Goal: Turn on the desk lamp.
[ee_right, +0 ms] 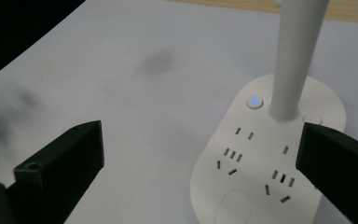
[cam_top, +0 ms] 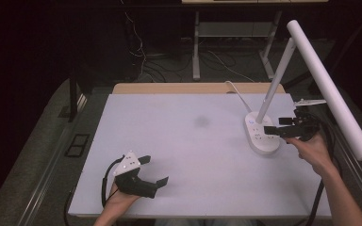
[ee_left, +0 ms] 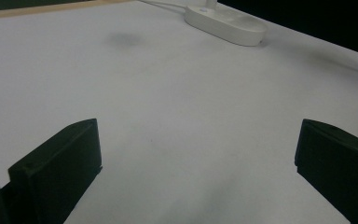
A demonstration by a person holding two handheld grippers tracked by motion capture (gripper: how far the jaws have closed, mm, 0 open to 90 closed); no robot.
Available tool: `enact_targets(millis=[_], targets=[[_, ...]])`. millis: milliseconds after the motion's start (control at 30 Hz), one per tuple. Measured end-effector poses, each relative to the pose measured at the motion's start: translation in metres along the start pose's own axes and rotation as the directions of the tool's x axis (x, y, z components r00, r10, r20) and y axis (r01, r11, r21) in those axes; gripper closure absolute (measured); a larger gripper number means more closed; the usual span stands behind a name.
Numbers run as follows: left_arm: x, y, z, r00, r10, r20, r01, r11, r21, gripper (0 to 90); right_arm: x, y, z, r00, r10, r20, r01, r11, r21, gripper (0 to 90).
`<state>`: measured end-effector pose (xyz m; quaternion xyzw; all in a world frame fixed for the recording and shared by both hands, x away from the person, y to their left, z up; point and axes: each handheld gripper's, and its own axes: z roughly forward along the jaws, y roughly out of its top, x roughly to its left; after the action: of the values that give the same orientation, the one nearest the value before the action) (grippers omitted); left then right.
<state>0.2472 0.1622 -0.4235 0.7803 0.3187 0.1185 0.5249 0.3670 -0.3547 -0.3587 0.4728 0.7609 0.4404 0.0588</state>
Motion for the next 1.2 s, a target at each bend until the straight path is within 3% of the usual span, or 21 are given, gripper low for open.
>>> enact_targets(millis=[433,733,767,833,1200], targets=[[0.000,0.000,0.001,1.0000,-0.001,0.001,0.001,1.0000,0.002,0.0,-0.025,0.004,0.007,0.9982,0.049,0.033,-0.049,0.999,-0.010,0.3],[0.000,0.000,0.001,1.0000,-0.002,0.002,0.002,1.0000,0.005,0.0,-0.038,0.010,0.009,0.9967,0.058,0.057,-0.056,0.998,-0.023,0.4],[0.000,0.000,0.001,1.0000,-0.003,0.002,0.003,1.0000,0.005,0.0,-0.039,0.011,0.009,0.9964,0.058,0.063,-0.056,0.998,-0.025,1.9],[0.000,0.000,0.001,1.0000,-0.002,0.002,0.002,1.0000,0.005,0.0,-0.041,0.013,0.008,0.9969,0.051,0.061,-0.049,0.998,-0.031,14.0],[0.001,0.000,0.000,1.0000,-0.005,0.005,0.005,1.0000,-0.004,0.0,-0.048,0.021,0.016,0.9928,0.034,0.115,-0.034,0.999,-0.004,40.1]])
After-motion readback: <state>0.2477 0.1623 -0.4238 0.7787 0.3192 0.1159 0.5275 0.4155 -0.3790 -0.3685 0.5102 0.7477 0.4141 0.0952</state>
